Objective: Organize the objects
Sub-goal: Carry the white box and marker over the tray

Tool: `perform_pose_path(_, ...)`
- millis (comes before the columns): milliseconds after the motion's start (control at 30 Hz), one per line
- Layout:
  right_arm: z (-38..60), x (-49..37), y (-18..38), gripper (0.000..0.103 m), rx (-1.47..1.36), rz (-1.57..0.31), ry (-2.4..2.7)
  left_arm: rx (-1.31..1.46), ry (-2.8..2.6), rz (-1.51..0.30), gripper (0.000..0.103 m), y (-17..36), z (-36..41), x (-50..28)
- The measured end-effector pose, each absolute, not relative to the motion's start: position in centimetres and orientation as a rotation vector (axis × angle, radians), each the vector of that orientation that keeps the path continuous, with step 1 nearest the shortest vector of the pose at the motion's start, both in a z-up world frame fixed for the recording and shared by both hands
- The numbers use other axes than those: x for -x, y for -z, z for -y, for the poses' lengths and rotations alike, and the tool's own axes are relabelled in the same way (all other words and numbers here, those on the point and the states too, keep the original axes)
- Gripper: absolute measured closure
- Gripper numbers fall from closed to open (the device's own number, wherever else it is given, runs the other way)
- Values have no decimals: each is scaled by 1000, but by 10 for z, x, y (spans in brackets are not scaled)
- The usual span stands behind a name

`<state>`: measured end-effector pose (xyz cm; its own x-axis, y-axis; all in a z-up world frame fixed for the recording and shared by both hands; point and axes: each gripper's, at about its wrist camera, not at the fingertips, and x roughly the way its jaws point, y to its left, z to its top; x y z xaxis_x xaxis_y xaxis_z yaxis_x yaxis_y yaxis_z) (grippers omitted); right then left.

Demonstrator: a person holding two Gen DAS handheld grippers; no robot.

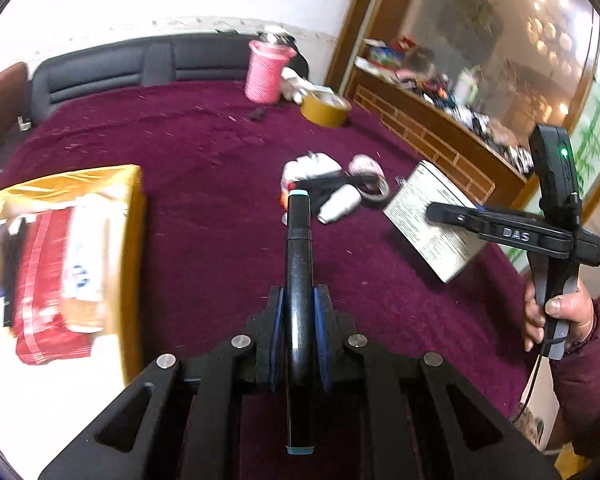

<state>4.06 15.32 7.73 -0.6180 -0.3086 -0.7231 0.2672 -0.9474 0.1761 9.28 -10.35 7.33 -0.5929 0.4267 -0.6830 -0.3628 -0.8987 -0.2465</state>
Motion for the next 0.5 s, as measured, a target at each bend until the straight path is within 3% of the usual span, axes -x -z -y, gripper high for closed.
perform_pose_path(500, -5, -40, -115, 58, -1081, 286, 2095, 1121, -2801, 250, 89, -94, 274, -125)
